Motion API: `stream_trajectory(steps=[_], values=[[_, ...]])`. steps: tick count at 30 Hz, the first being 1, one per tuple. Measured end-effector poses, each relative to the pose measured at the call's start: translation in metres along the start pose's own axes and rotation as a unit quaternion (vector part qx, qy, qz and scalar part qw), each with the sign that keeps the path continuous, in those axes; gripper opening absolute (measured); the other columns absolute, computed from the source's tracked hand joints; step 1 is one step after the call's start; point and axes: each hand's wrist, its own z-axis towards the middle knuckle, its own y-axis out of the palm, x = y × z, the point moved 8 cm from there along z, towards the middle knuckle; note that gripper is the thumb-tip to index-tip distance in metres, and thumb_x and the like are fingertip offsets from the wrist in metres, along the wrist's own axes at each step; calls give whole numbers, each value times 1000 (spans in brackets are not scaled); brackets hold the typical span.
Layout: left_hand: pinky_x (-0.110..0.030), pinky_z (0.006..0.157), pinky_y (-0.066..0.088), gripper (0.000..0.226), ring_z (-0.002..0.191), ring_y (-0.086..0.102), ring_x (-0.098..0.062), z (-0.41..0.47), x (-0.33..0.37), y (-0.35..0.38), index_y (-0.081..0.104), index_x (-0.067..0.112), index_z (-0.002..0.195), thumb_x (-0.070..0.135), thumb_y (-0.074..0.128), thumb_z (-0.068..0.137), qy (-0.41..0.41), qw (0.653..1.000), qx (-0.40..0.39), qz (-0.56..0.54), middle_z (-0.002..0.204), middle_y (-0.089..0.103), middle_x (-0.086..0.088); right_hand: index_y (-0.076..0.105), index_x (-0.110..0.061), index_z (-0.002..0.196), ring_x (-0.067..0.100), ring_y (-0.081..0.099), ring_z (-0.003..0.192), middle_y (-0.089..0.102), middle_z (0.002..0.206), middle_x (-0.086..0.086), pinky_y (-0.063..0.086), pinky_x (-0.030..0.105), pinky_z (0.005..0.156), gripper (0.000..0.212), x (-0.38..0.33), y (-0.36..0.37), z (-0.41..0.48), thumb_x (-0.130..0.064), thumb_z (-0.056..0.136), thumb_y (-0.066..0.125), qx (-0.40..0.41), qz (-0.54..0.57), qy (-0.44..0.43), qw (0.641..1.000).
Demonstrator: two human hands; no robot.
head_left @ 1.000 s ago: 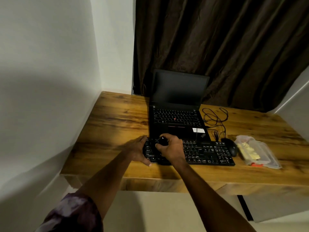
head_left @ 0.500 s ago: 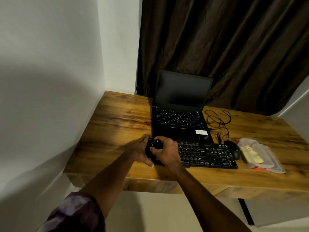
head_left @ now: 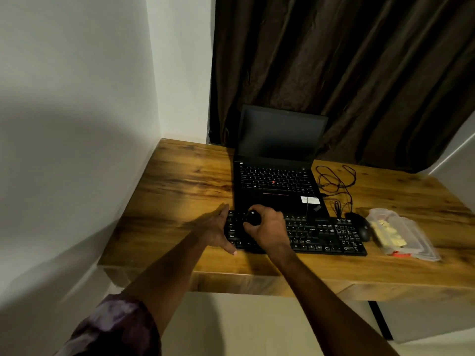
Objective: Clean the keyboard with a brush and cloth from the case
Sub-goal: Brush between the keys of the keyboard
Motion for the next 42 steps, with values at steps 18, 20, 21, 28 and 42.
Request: stream_trajectory(steps=[18, 20, 21, 28, 42], values=[[-41, 112, 38, 149, 143, 35, -28, 2, 3, -2, -2, 18, 158, 57, 92, 50, -4, 1000, -6, 6, 164, 22, -1, 65, -31, 117, 19, 69, 87, 72, 101, 2, 59, 33, 80, 43, 6, -3, 1, -33, 76, 78, -2, -9, -8, 1000], [-38, 108, 40, 143, 140, 38, -26, 2, 5, -3, 2, 17, 157, 54, 92, 53, 4, 1000, -1, 3, 161, 26, 0, 67, -29, 115, 17, 68, 87, 72, 98, -1, 60, 32, 78, 42, -1, 3, 0, -33, 75, 79, -15, 19, -12, 1000], [-38, 108, 40, 142, 141, 38, -26, 2, 6, -3, 2, 16, 158, 53, 92, 55, 5, 1000, 1, 4, 161, 25, 1, 67, -31, 114, 17, 69, 86, 72, 97, -3, 61, 34, 76, 43, -1, 4, -1, -37, 73, 78, -19, 33, -6, 999], [-44, 110, 40, 146, 140, 38, -28, 3, 3, -6, 11, 20, 155, 61, 92, 41, 13, 1000, -9, -10, 161, 28, 0, 69, -24, 112, 12, 68, 76, 64, 90, -4, 62, 35, 72, 35, 44, -39, 1, -23, 79, 81, 17, 15, 45, 999], [-43, 98, 48, 137, 127, 51, -26, 8, 3, -5, 23, 24, 144, 64, 90, 32, 21, 1000, 2, -20, 144, 46, 6, 68, -25, 112, 13, 72, 71, 71, 96, 1, 63, 33, 61, 37, 44, -29, -1, -25, 78, 82, 6, 50, 41, 998]])
